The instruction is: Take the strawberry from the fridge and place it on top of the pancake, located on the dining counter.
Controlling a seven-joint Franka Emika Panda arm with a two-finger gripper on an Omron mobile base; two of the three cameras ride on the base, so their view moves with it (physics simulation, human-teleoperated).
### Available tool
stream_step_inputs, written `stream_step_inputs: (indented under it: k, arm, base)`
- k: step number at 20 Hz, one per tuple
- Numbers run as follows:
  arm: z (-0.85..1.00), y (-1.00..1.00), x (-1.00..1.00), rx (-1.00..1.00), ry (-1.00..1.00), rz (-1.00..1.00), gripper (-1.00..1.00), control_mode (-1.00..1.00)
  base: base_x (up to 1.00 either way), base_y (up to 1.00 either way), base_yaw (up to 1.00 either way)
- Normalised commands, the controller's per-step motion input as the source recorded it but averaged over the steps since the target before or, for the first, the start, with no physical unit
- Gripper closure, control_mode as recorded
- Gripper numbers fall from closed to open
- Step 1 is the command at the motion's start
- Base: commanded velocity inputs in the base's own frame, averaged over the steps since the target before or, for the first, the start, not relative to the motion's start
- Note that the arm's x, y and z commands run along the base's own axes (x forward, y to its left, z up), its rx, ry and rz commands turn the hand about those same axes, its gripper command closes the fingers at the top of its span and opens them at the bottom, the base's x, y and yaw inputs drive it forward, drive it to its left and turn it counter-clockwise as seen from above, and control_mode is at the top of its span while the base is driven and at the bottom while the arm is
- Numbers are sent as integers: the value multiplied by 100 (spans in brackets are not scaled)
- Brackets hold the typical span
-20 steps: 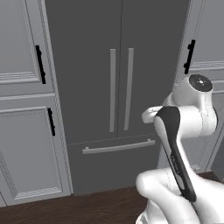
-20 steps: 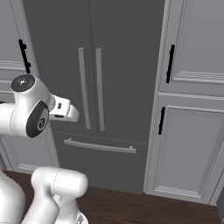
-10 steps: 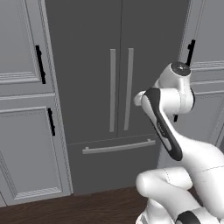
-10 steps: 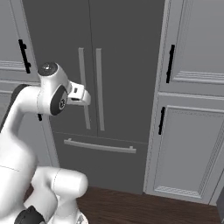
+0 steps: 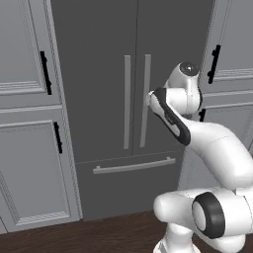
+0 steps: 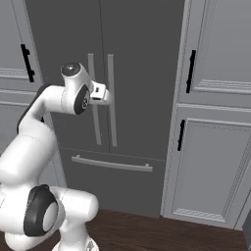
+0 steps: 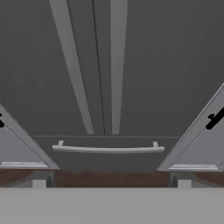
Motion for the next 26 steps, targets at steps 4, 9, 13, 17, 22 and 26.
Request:
stream_step_inputs:
  k: [4, 9, 13, 17, 22, 26]
  arm:
    - [0, -14, 74, 0, -8, 0, -100, -100]
    - [0, -1, 76, 0, -5, 0, -100, -100]
    - [0, -1, 76, 0, 0, 0, -100, -100]
    - [0, -2, 75, 0, 0, 0, -100, -100]
    - [-3, -1, 72, 0, 0, 0, -100, -100]
    - [-16, 0, 67, 0, 0, 0, -100, -100]
  base:
    - [0, 0, 0]
    - [0, 0, 0]
    - [0, 0, 0]
    - [0, 0, 0]
    - [0, 0, 0]
    - [0, 0, 0]
